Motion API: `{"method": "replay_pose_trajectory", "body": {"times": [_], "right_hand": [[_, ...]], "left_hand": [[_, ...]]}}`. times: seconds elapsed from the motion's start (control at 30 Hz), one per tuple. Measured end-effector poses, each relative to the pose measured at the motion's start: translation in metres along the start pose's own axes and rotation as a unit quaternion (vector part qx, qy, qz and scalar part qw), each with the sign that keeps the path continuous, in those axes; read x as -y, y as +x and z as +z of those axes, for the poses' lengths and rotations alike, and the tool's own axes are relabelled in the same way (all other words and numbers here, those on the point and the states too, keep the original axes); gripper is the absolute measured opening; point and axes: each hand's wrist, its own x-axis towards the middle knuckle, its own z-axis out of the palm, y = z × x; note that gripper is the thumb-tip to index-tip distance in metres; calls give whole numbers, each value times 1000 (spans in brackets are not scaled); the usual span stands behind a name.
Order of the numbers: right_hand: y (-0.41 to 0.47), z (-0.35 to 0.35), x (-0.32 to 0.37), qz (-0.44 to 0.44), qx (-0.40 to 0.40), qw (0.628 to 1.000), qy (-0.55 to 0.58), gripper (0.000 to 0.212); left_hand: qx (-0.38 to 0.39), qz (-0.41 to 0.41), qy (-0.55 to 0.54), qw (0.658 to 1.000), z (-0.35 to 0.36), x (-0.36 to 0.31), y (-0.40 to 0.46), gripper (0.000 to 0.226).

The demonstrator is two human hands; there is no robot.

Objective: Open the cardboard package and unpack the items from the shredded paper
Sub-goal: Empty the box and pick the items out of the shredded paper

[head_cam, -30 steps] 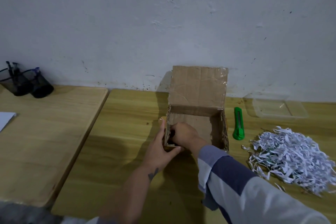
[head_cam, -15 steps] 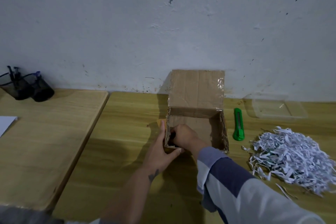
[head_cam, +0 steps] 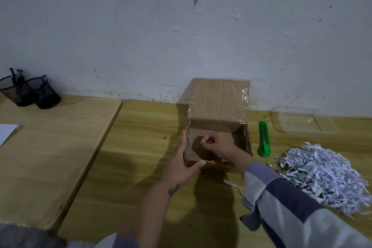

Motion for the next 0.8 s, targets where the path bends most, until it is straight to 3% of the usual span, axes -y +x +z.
{"method": "replay_pose_trajectory", "body": {"times": [0.13,0.27,0.47,0.63,0.8], "right_hand": [[-14,-12,-6,-42,-83,995,-40,5],[-30,-31,-12,-30,-157,987,-14,6],[-64,-84,-51,24,-239,971,-22,12],[-108,-134,-95,76,-287,952,-68,10],[-150,-170,-132,117,-323,935,-86,11]], "left_hand": [[-3,13,74,997,0,-12,-4,101],[-27,17,196,980,-5,-25,-7,99],[-108,150,294,938,11,-59,13,65],[-30,272,299,914,62,-100,38,38],[102,297,264,912,130,-128,38,30]]}}
